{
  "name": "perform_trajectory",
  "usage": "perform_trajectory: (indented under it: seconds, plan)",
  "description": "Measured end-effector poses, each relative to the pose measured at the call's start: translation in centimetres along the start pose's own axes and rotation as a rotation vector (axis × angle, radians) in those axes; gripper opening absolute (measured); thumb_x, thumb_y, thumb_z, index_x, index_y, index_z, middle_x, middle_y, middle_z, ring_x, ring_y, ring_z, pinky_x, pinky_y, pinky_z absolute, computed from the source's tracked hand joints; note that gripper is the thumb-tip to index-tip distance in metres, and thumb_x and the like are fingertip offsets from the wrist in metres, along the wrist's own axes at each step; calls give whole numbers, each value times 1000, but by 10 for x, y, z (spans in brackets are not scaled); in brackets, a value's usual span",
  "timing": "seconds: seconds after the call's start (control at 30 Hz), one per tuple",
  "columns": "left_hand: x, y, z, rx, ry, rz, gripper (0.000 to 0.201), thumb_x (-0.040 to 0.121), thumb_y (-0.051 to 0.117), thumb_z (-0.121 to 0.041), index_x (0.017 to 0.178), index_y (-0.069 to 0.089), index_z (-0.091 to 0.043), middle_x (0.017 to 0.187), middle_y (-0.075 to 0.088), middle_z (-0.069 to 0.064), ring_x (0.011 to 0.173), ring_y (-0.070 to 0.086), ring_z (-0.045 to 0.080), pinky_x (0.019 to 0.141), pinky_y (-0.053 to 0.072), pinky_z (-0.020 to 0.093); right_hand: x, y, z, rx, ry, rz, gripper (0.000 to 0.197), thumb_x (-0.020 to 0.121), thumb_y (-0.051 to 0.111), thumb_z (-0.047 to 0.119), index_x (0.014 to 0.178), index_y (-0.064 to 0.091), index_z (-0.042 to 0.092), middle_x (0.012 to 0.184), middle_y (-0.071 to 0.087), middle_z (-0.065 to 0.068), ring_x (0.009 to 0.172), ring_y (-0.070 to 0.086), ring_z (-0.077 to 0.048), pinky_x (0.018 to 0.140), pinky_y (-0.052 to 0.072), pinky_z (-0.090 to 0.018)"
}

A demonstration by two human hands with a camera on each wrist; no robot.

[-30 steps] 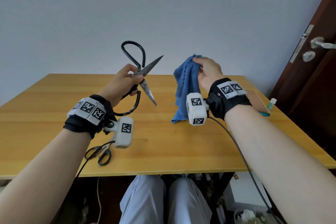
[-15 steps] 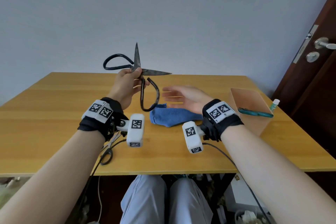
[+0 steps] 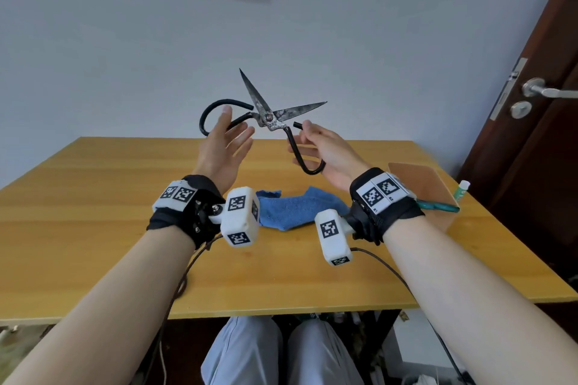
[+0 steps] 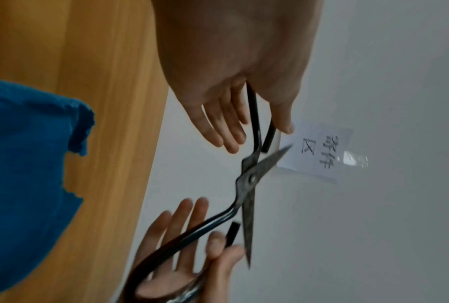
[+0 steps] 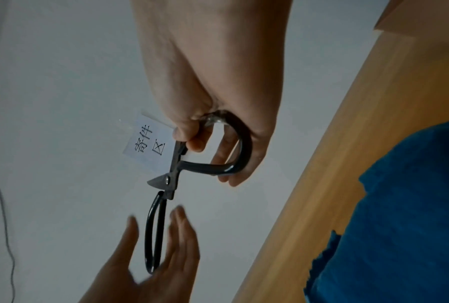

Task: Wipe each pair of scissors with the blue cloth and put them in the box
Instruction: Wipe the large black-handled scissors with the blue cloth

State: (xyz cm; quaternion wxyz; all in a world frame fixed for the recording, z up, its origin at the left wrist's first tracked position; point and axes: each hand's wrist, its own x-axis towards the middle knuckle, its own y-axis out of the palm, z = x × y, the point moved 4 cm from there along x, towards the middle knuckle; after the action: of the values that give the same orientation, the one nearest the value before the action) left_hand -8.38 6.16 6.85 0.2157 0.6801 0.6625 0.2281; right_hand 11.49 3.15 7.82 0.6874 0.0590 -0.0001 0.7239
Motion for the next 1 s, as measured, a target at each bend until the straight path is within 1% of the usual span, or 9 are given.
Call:
perform_trajectory:
  seconds: [0.13, 0.23, 0.3, 0.47, 0.6, 0.73, 0.8, 0.9, 1.0]
  plan:
    - [11, -5, -20, 105, 110, -59, 33, 105, 51, -33, 128, 50, -10, 85, 63, 0, 90, 72, 20, 85, 57, 34, 3, -18, 10, -82, -7, -64, 40, 101, 45, 48, 73, 49, 21, 112, 71, -1, 107, 68, -23, 85, 49, -36]
    - [12, 13, -31, 304, 118, -7, 28, 109, 36, -23, 125, 54, -9, 102, 69, 9, 98, 73, 25, 91, 57, 37, 4, -23, 20, -82, -10, -97, 40, 102, 44, 48, 73, 49, 21, 106, 67, 1, 100, 66, -18, 73, 45, -28]
    - [12, 24, -36, 399, 103, 8, 29, 110, 31, -23, 118, 56, -11, 116, 71, 12, 103, 72, 25, 94, 55, 40, 6, -26, 26, -11, -5, -147, 39, 102, 44, 46, 74, 50, 20, 99, 64, -1, 101, 66, -20, 76, 45, -31]
    - [-2, 70, -7, 627, -10, 203, 31, 108, 39, -27, 123, 62, -11, 118, 73, 1, 110, 69, 19, 100, 50, 43, 9, -12, 49, 415, -28, -217, 40, 104, 41, 42, 75, 45, 17, 95, 67, -7, 94, 66, -26, 79, 51, -38]
    - [-7, 111, 7, 547, -54, 294, 31, 108, 41, -26, 125, 61, -9, 123, 71, 6, 110, 69, 22, 95, 52, 40, 7, -12, 81, 447, -91, -319, 39, 105, 38, 42, 76, 43, 17, 97, 65, -7, 91, 66, -24, 76, 54, -37]
    - [-6, 136, 7, 538, -92, 393, 28, 106, 50, -24, 123, 65, -8, 120, 70, 8, 106, 67, 24, 94, 54, 35, -2, -41, 98, 431, -74, -389, 40, 104, 41, 44, 74, 42, 18, 99, 68, -9, 98, 66, -27, 90, 53, -41]
    - [-10, 149, 12, 548, -74, 413, 27, 103, 55, -18, 124, 64, -4, 110, 67, 9, 90, 65, 20, 85, 57, 28, -7, -59, 97, 443, -66, -418, 41, 103, 42, 45, 73, 42, 17, 95, 69, -9, 95, 67, -27, 94, 52, -43]
    - [-11, 166, 22, 529, -27, 403, 25, 99, 58, -3, 124, 59, -5, 97, 62, 12, 68, 59, 18, 63, 56, 21, -15, -82, 93, 458, -38, -468, 39, 103, 43, 44, 75, 43, 16, 92, 68, -11, 89, 67, -27, 86, 53, -41]
    - [-14, 178, 38, 531, -53, 404, 19, 98, 59, -1, 115, 54, -6, 90, 63, 15, 66, 62, 23, 58, 56, 21, -26, -104, 88, 384, 18, -540, 37, 105, 40, 38, 77, 42, 14, 83, 66, -10, 74, 64, -25, 73, 53, -37]
